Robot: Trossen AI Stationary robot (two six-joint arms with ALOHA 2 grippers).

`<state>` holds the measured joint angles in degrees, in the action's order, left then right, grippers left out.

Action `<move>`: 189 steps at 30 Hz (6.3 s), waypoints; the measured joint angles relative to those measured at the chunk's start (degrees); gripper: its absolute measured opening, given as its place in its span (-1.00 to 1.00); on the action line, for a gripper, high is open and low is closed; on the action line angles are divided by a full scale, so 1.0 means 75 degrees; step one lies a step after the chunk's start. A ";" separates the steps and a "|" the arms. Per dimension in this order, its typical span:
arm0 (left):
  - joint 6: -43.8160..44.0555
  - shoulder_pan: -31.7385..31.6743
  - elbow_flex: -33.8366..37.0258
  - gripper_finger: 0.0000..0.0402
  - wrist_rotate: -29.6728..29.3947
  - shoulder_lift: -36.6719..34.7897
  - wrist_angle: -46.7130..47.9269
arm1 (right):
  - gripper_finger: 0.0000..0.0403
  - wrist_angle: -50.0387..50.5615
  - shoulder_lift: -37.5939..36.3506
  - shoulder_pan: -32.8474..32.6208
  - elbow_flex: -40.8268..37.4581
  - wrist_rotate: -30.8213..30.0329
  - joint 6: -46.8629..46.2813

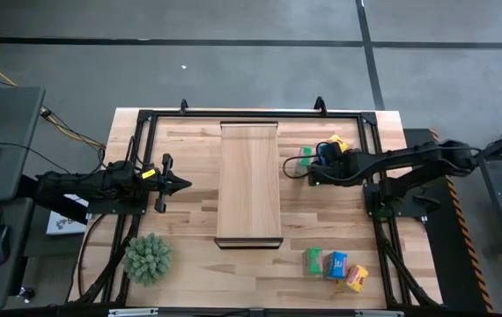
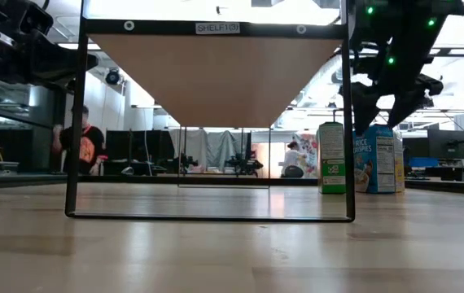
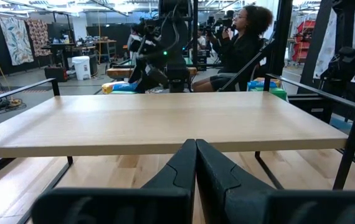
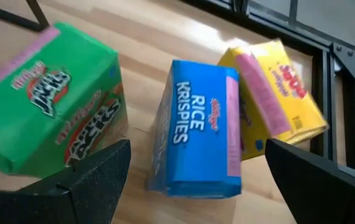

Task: Stack cereal on shelf
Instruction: Put the top blue cereal box on the shelf

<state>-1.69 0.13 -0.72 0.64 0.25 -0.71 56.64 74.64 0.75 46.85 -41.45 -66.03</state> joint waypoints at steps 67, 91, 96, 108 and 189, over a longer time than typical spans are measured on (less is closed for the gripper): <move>0.0000 0.0001 -0.0001 -0.98 0.0000 0.0000 0.0000 | -0.35 -0.0657 0.2320 -0.0027 0.5794 -0.0216 0.3298; 0.0000 0.0000 0.0001 -0.98 0.0000 0.0000 0.0000 | -0.35 -0.0750 0.2730 0.0551 0.5794 0.0681 0.3871; 0.0000 -0.0002 -0.0001 -0.98 0.0000 0.0000 0.0000 | -0.35 -0.0734 0.2726 0.0551 0.5796 0.0793 0.3869; 0.0000 0.0001 0.0002 -0.98 0.0000 0.0000 0.0000 | 0.04 -0.0625 0.2764 0.0551 0.5770 0.0980 0.3878; 0.0000 0.0001 0.0002 -0.98 0.0001 0.0000 0.0000 | -1.00 -0.7784 0.0485 0.2410 0.0781 0.4074 0.8646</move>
<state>-1.69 0.14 -0.71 0.65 0.25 -0.71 -1.74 78.28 18.83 52.71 -10.90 -1.19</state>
